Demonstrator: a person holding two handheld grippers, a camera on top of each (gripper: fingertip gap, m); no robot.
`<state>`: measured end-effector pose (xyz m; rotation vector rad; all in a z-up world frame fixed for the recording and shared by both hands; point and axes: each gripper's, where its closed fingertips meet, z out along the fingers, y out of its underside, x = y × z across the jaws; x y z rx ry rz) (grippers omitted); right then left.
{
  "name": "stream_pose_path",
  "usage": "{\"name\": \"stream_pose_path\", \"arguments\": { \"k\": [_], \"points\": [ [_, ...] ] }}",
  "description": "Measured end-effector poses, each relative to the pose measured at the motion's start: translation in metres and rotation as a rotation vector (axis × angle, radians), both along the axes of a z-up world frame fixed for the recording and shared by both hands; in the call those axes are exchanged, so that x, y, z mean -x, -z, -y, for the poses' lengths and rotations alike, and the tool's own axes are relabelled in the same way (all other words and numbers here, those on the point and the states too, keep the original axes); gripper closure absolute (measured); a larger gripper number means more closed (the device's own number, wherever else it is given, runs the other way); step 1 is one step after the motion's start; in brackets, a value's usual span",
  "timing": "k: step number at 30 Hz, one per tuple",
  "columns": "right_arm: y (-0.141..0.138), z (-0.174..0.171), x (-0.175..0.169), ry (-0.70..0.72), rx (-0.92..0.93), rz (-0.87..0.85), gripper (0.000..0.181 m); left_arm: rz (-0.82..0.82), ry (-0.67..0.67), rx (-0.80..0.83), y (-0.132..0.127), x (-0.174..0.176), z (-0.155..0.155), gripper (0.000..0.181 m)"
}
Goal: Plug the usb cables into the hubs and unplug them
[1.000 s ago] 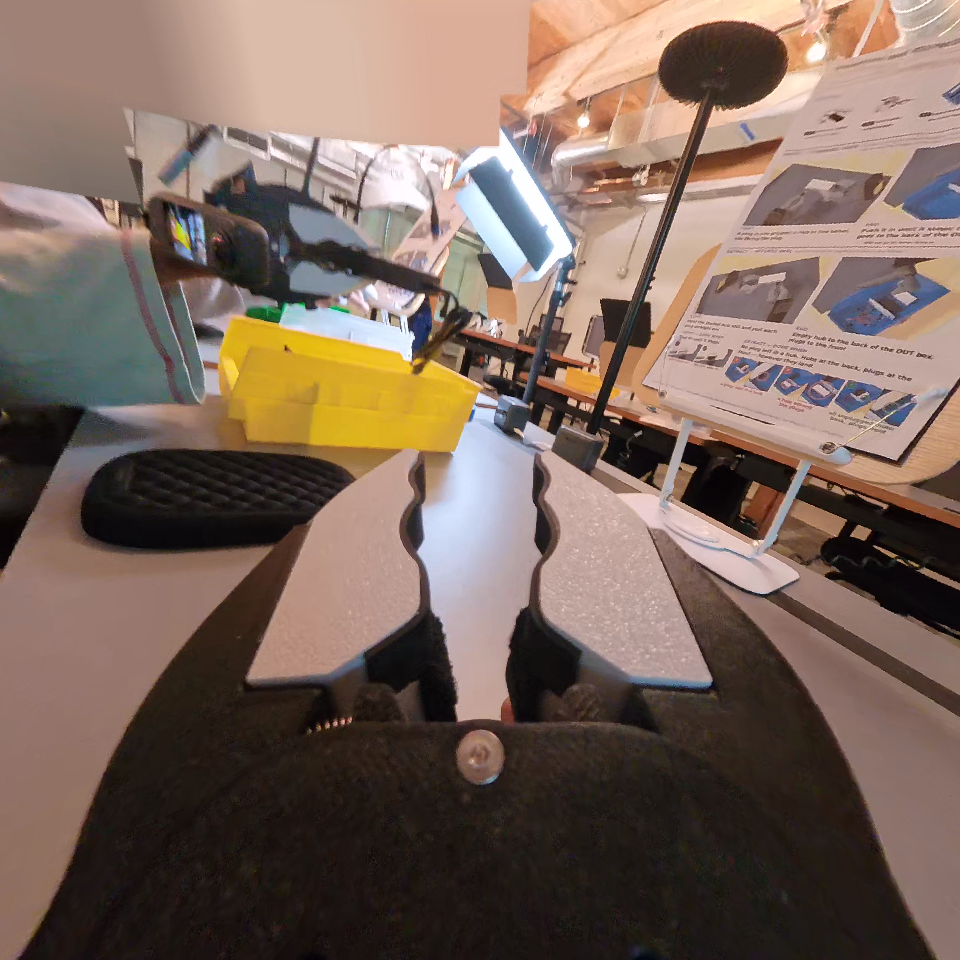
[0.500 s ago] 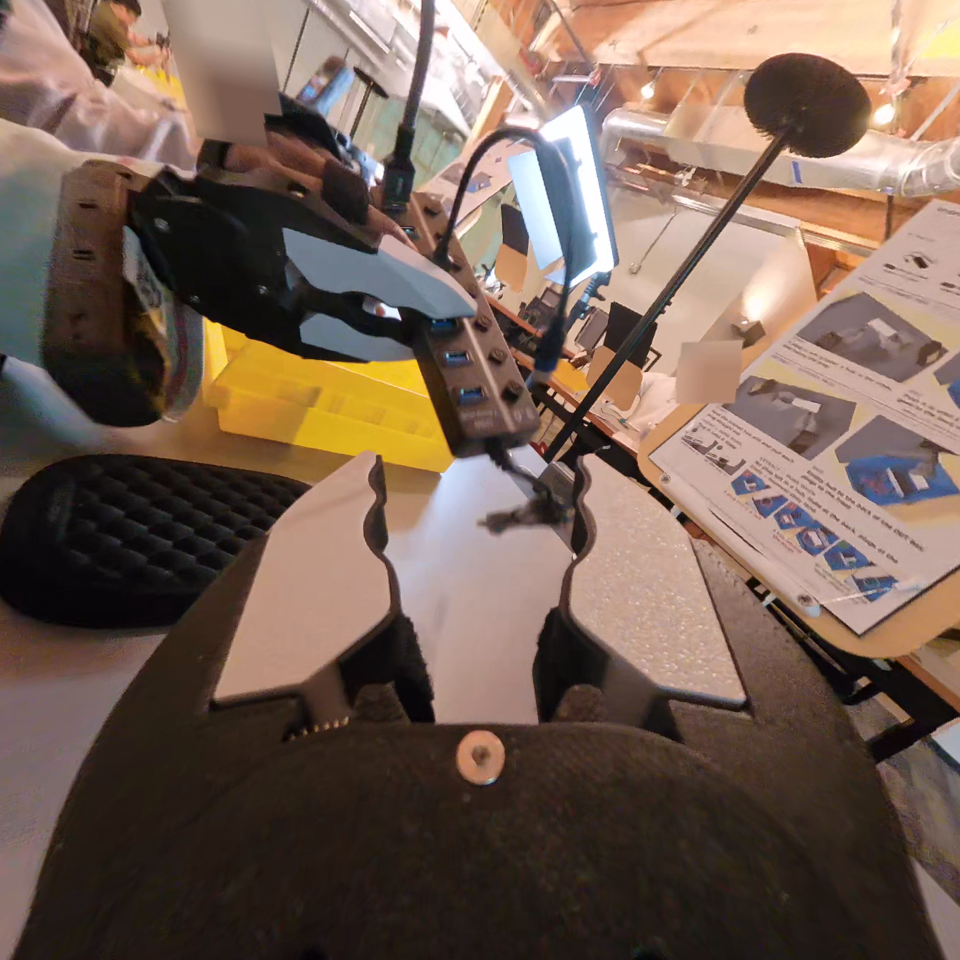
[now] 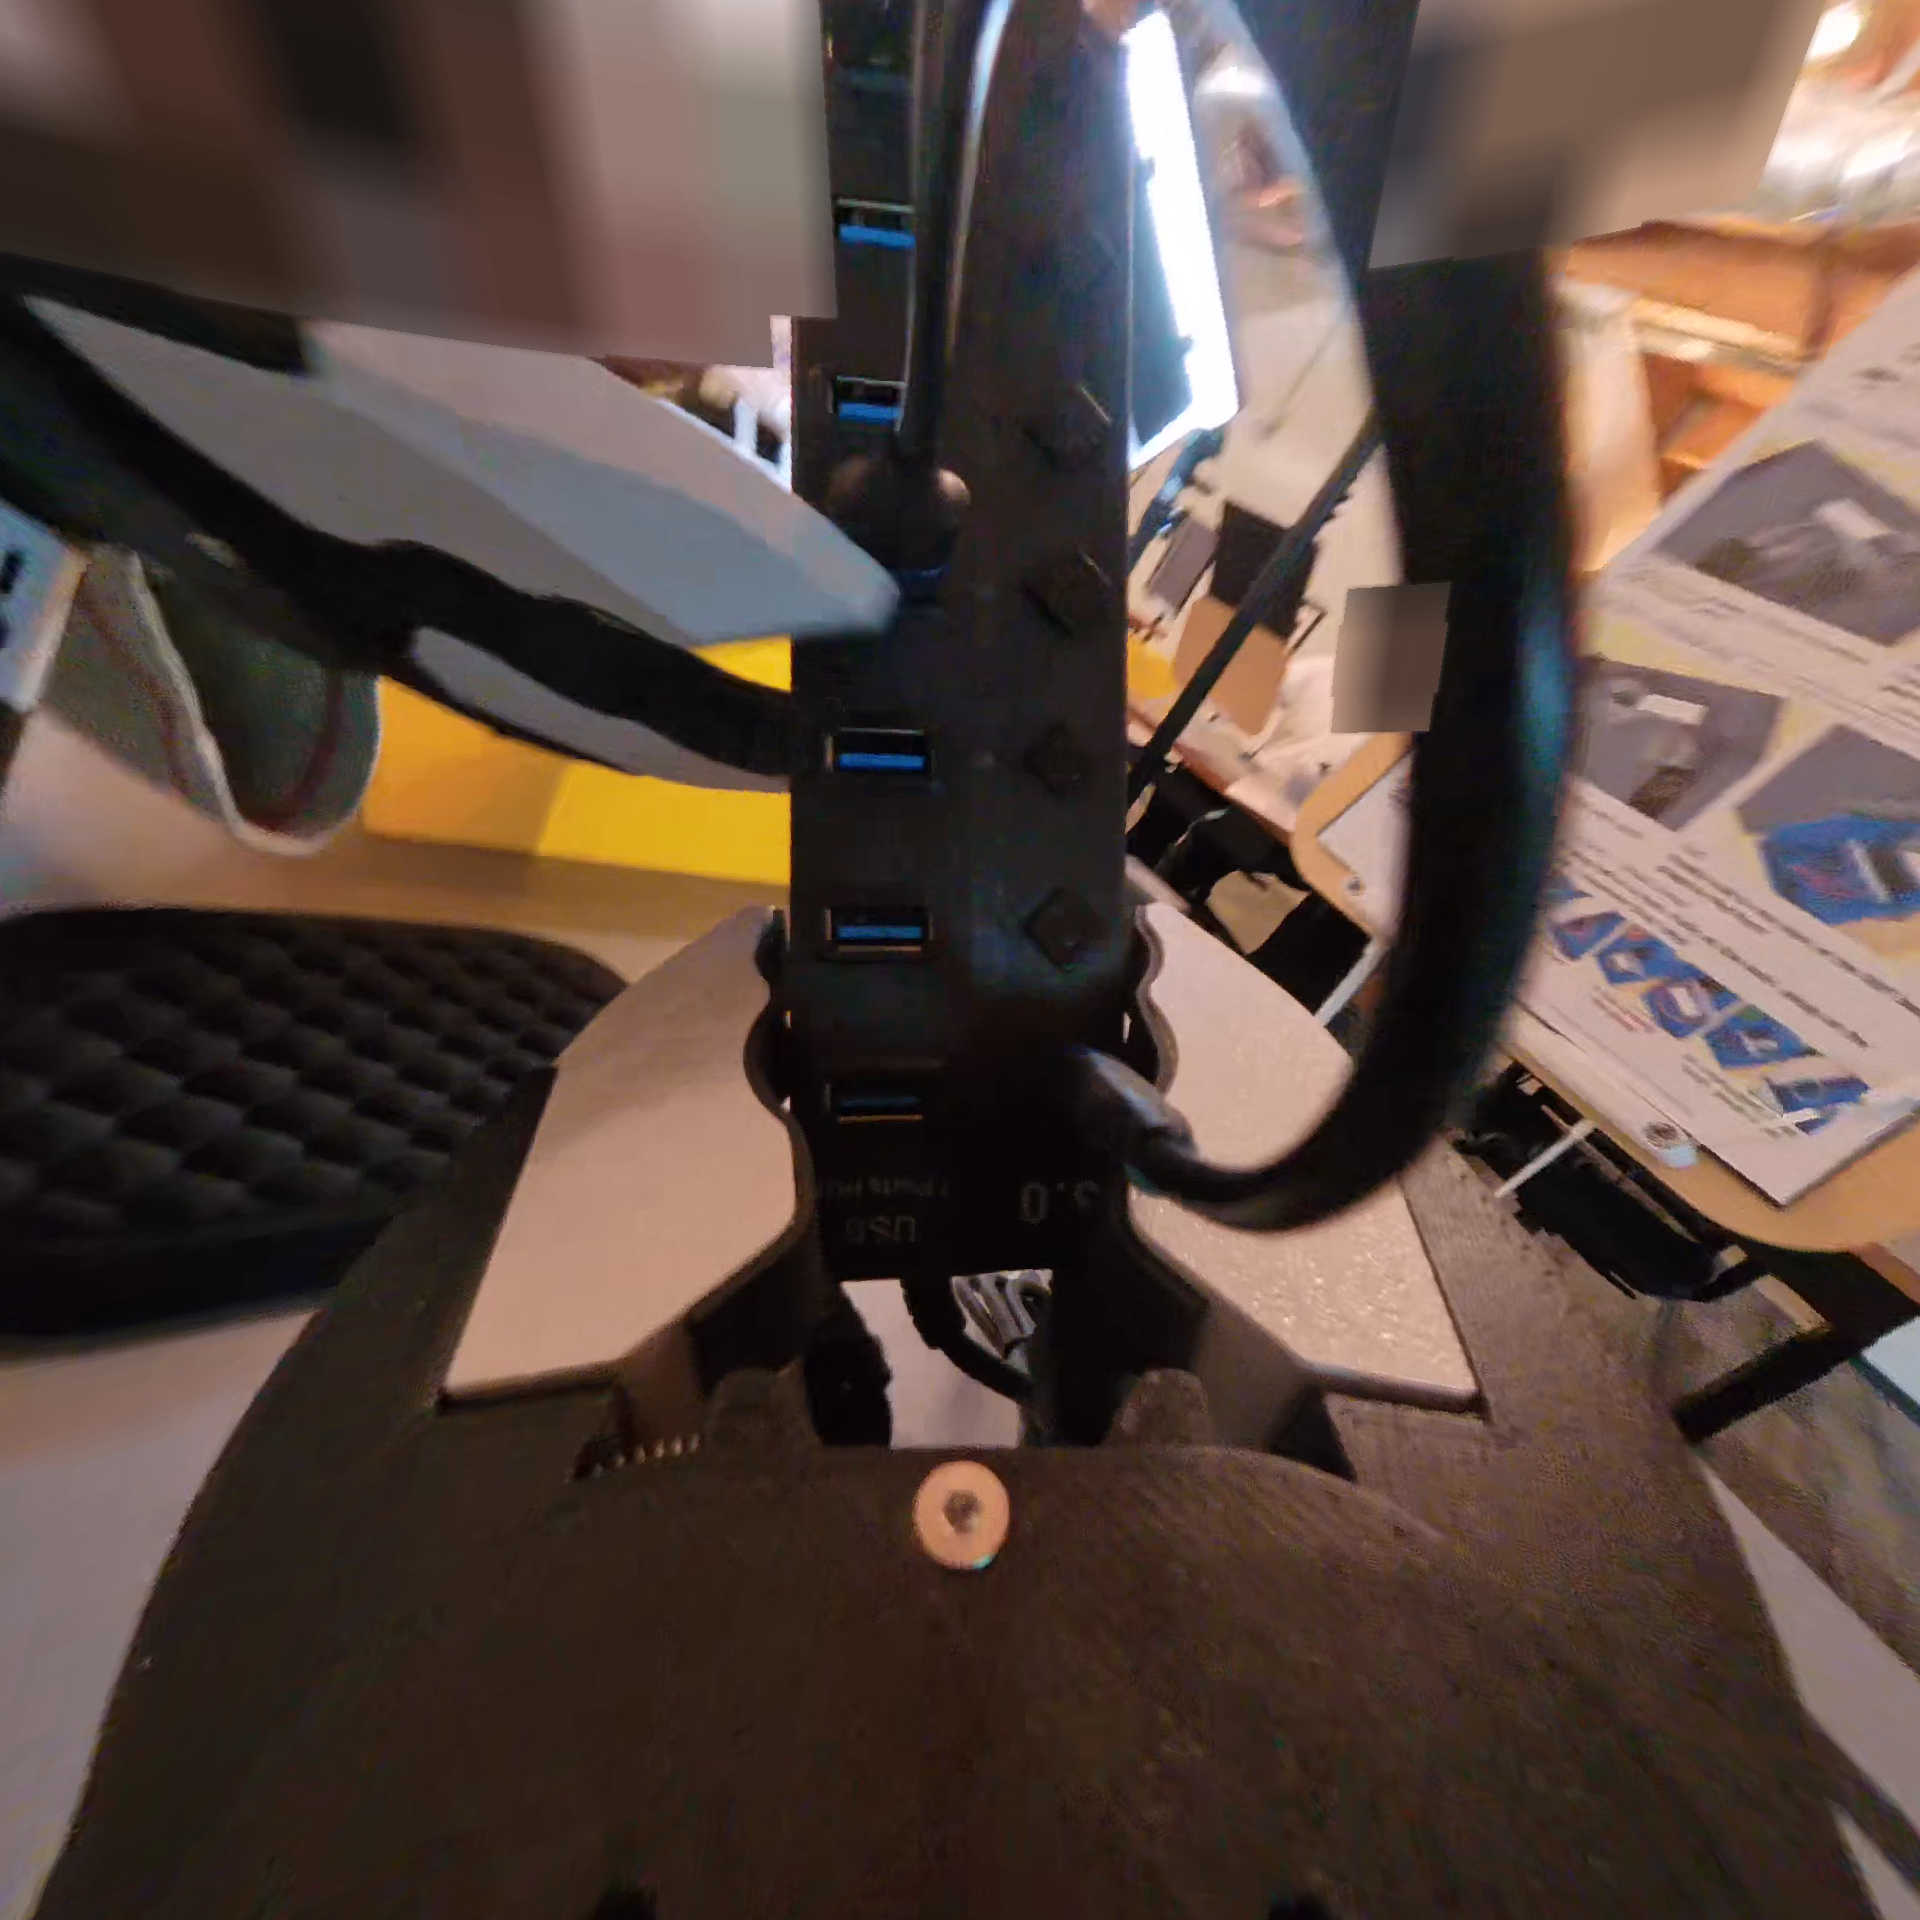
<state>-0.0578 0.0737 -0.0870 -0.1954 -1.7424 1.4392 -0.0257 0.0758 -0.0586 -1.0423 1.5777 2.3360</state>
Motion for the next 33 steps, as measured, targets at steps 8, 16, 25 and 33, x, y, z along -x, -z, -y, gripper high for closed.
{"name": "stream_pose_path", "arguments": {
  "k": [8, 16, 25, 33],
  "points": [
    [-0.015, -0.038, -0.010, -0.117, 0.342, 0.088, 0.120, 0.921, 0.226, -0.703, -0.025, -0.002, 0.019, 0.128],
    [0.025, 0.011, -0.056, -0.501, 0.257, 0.368, 0.119, 2.481, 0.908, -0.763, -0.009, -0.026, -0.021, 0.081],
    [0.031, 0.015, -0.069, -0.603, 0.255, 0.445, 0.113, 2.351, 0.983, -0.576, -0.003, -0.050, -0.017, 0.118],
    [-0.011, -0.041, -0.069, -0.531, 0.584, 0.246, 0.142, 2.308, 0.919, -0.637, 0.000, -0.033, 0.002, 0.118]
  ]
}}
